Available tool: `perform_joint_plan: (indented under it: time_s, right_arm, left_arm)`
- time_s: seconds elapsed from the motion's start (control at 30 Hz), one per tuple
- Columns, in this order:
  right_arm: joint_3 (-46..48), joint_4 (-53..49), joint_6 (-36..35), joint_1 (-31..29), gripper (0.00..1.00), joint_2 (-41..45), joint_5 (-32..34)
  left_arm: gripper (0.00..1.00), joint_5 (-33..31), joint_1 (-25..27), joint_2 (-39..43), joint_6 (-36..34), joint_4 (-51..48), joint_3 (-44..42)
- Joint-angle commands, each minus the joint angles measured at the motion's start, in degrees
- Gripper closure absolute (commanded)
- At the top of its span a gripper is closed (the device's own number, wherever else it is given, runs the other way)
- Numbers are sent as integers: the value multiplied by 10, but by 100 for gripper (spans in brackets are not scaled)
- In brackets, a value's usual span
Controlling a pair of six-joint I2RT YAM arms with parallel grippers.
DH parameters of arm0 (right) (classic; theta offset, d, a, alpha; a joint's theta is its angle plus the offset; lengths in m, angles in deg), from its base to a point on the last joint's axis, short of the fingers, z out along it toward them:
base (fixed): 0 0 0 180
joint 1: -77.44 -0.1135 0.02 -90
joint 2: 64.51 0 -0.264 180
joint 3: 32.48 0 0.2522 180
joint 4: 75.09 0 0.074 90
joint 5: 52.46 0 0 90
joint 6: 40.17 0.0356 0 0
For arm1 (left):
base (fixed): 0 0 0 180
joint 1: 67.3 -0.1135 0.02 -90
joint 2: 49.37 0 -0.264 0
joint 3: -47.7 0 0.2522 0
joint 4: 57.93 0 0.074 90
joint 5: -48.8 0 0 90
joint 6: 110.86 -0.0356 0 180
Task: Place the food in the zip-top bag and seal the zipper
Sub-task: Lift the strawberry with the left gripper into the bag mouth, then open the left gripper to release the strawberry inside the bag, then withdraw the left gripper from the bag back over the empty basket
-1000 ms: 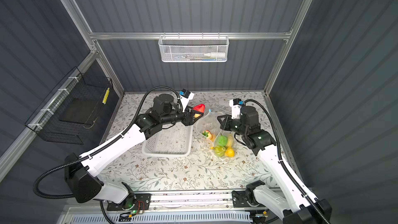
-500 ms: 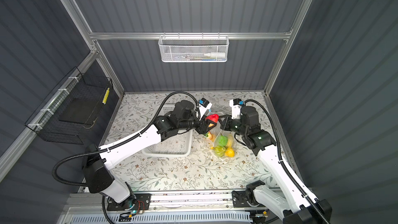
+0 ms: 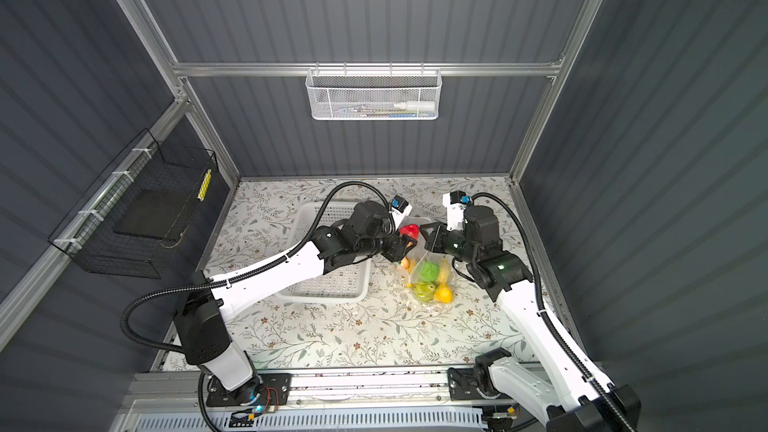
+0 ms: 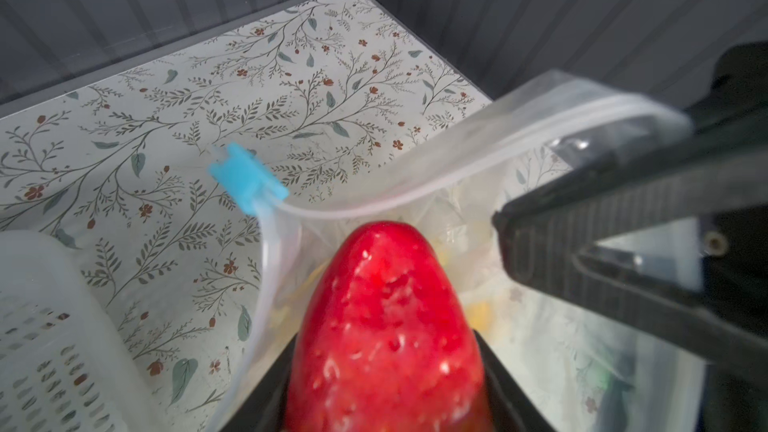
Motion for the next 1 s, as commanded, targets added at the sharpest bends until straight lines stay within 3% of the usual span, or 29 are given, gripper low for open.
perform_joint_plan:
  time_s: [0.0,0.27,0.4,0.6,0.73,0.97]
  right_arm:
    - [0,11,-2,-2,100,9,-3]
    - [-3,9,-5,-2,100,7,-3]
    - [-4,8,-7,-2,100,6,-1]
    - [-4,7,-9,-2,100,5,0]
    - [-6,2,-13,-2,100,7,3]
    - [-3,-7,-18,-2,100,19,22]
  left_arm:
    - [43,-9,3,-8,3,-25,35]
    - [34,16,7,-39,-2,-56,74]
    - [24,11,7,-18,-3,-31,57]
    - [18,-8,6,40,6,21,16]
    - [15,-55,6,86,12,58,-20]
    - [10,-223,-17,154,33,61,-115]
